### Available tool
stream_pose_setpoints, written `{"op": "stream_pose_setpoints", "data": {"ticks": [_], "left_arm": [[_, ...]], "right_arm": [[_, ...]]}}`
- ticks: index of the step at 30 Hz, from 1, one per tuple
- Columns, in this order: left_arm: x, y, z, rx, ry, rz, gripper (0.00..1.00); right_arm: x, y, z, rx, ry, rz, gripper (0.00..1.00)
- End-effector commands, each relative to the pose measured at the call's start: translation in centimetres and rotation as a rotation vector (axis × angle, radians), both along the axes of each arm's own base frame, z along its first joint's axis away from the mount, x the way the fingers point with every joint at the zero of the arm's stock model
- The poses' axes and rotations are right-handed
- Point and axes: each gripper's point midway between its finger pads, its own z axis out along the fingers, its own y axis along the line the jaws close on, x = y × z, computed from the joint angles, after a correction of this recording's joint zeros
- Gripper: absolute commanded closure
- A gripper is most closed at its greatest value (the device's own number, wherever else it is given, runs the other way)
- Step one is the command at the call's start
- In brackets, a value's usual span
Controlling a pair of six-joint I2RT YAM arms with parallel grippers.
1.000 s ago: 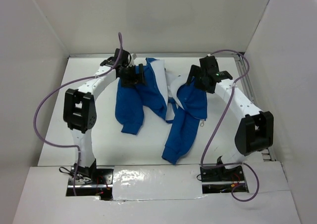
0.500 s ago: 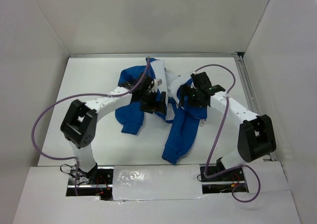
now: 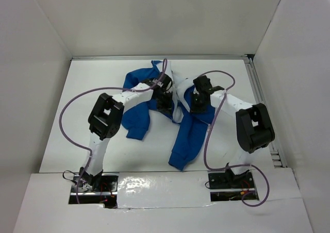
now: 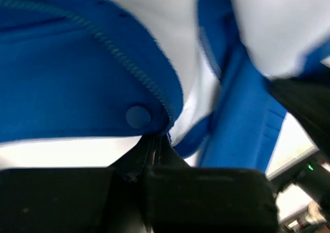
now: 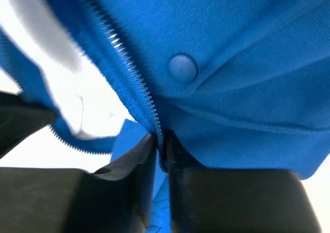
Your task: Zip up the jacket
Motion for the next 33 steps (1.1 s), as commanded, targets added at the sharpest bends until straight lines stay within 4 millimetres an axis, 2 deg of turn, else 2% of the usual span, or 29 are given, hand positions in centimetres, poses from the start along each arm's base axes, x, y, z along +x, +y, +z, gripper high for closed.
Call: {"op": "stream_pose_setpoints", "data": {"ticks": [1,2,3,4,5,6,7,8,9,10,11,13,14,15,16,17,18,20,21,22,23,24,25,27,28,30,31,32,33], "left_arm": [[1.6,1.8,1.4,0.103,-0.045,0.092,1.0],[1.6,3.0,1.7,0.125,-0.05,0.114,1.0],[1.6,3.8,3.8,0.117,-0.091,0.137,1.0],[1.4,6.2,5.4,0.157,-0.138,0.191,1.0],[0.9,6.8,4.5,0.176,-0.116,0.195,1.0],[0.4,7.7,7.5,0.149,-0.163,0.213,1.0],[0.1,10.4,7.4,0.234,-0.185,0.261,1.0],[-0.4,11.5,8.4,0.255,-0.203,0.28,1.0],[-1.1,12.7,10.8,0.249,-0.246,0.304,1.0],[-2.1,14.4,11.1,0.305,-0.241,0.328,1.0],[-2.8,15.3,13.0,0.295,-0.265,0.367,1.0],[-4.1,16.6,13.9,0.319,-0.269,0.395,1.0],[-4.6,16.9,15.2,0.294,-0.293,0.408,1.0],[-5.0,17.0,15.3,0.285,-0.296,0.402,0.99],[-4.8,16.3,16.0,0.238,-0.335,0.36,0.97],[-4.9,16.1,15.8,0.226,-0.337,0.344,0.97],[-4.9,15.7,15.7,0.214,-0.338,0.326,0.97],[-4.5,14.9,15.2,0.195,-0.346,0.284,0.97],[-4.4,14.6,14.7,0.198,-0.341,0.267,0.97],[-4.1,14.2,13.6,0.222,-0.321,0.248,0.97],[-3.7,14.0,13.2,0.233,-0.32,0.245,0.97],[-3.4,13.5,11.4,0.272,-0.292,0.204,0.98],[-3.1,13.1,10.6,0.289,-0.283,0.186,0.98],[-2.0,11.2,10.1,0.271,-0.295,0.142,0.98],[-1.6,10.2,8.2,0.278,-0.264,0.101,0.98],[-0.7,7.0,8.2,0.192,-0.263,0.036,0.97],[-0.2,6.0,6.4,0.203,-0.252,-0.007,0.95],[0.5,4.7,6.9,0.171,-0.271,-0.025,0.93],[0.6,3.2,5.5,0.144,-0.25,-0.076,0.9]], "right_arm": [[0.8,0.6,5.1,0.085,-0.127,-0.022,0.85],[0.3,0.9,7.3,0.124,-0.167,-0.023,1.0],[-0.3,1.0,8.0,0.146,-0.171,-0.024,1.0],[-1.8,2.1,10.0,0.234,-0.184,0.023,1.0],[-1.9,2.1,11.2,0.247,-0.217,0.026,1.0],[-2.8,2.6,11.7,0.284,-0.211,0.039,1.0],[-4.0,3.3,13.3,0.347,-0.226,0.079,1.0],[-4.7,3.7,13.7,0.375,-0.221,0.099,1.0],[-5.3,4.3,14.0,0.401,-0.209,0.12,1.0],[-6.2,5.2,14.3,0.441,-0.185,0.152,1.0],[-6.7,5.7,13.9,0.457,-0.159,0.163,1.0],[-7.3,7.7,12.7,0.501,-0.096,0.193,1.0],[-7.5,8.6,12.2,0.517,-0.073,0.197,1.0],[-7.4,10.1,10.8,0.526,-0.028,0.202,1.0],[-7.2,10.9,10.2,0.524,-0.014,0.199,1.0],[-6.6,11.7,8.5,0.517,0.025,0.17,1.0],[-6.6,12.3,7.6,0.506,0.046,0.166,1.0],[-5.1,12.6,6.3,0.47,0.051,0.11,1.0],[-4.7,12.1,4.0,0.416,0.093,0.062,1.0],[-3.9,11.8,3.5,0.386,0.096,0.001,1.0],[-3.3,10.3,1.1,0.289,0.118,-0.074,1.0],[-2.6,9.8,0.6,0.26,0.124,-0.115,1.0],[-2.3,9.1,0.1,0.232,0.131,-0.147,1.0],[-2.1,7.7,-1.7,0.17,0.167,-0.204,1.0],[-1.6,6.9,-2.1,0.164,0.175,-0.248,1.0],[-1.2,6.2,-2.7,0.171,0.193,-0.282,1.0],[-1.0,5.8,-2.9,0.175,0.2,-0.298,0.98],[-0.5,5.1,-3.0,0.184,0.2,-0.324,0.93],[-0.2,4.6,-3.0,0.189,0.199,-0.336,0.92]]}}
